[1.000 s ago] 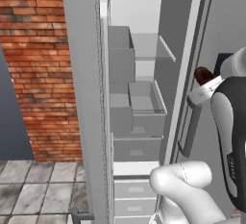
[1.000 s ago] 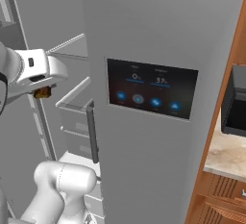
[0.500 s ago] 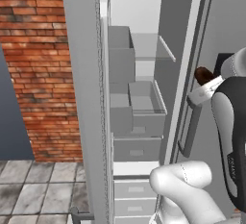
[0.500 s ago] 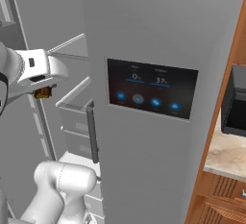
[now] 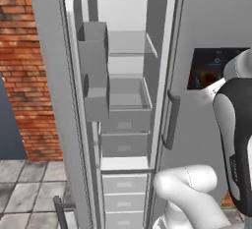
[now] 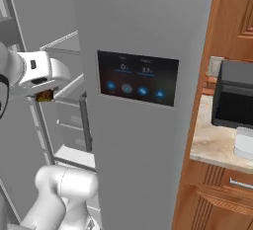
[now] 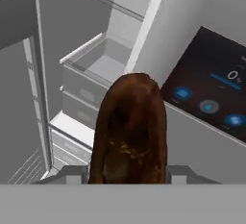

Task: Take the sweet potato and sweet potato out of the freezer and place them in the tupperware container on the counter. Then put the tupperware containing the vegetables back in the freezer.

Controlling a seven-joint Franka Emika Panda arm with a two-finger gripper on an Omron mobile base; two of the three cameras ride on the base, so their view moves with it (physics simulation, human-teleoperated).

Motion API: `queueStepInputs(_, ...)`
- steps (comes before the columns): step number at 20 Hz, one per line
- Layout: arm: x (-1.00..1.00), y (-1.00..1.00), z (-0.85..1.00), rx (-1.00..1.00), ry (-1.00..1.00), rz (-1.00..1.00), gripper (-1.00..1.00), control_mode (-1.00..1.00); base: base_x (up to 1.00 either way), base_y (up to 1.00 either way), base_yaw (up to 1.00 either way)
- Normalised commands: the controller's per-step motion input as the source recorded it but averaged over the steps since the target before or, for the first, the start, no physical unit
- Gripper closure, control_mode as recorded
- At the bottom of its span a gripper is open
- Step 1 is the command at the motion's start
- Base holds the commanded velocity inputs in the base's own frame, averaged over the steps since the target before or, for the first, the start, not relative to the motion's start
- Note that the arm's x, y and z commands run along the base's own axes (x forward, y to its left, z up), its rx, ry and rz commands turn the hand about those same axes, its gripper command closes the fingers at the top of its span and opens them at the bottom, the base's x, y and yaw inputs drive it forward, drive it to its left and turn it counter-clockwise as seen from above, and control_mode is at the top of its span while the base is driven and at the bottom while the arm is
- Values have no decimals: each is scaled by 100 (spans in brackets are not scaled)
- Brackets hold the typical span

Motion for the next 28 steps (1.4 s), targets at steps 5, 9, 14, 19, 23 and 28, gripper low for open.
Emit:
queueStepInputs(5, 0, 0, 0, 0, 0, 0, 100, 100, -73, -65, -15)
queueStepInputs(9, 0, 0, 0, 0, 0, 0, 100, 100, -35, -79, -16)
queueStepInputs(14, 0, 0, 0, 0, 0, 0, 100, 100, 2, -100, -25)
queueStepInputs(19, 0, 0, 0, 0, 0, 0, 100, 100, 24, -100, -30)
queueStepInputs(23, 0, 0, 0, 0, 0, 0, 100, 100, 65, -96, -26)
queueStepInputs(28, 0, 0, 0, 0, 0, 0, 100, 100, 77, -15, -9)
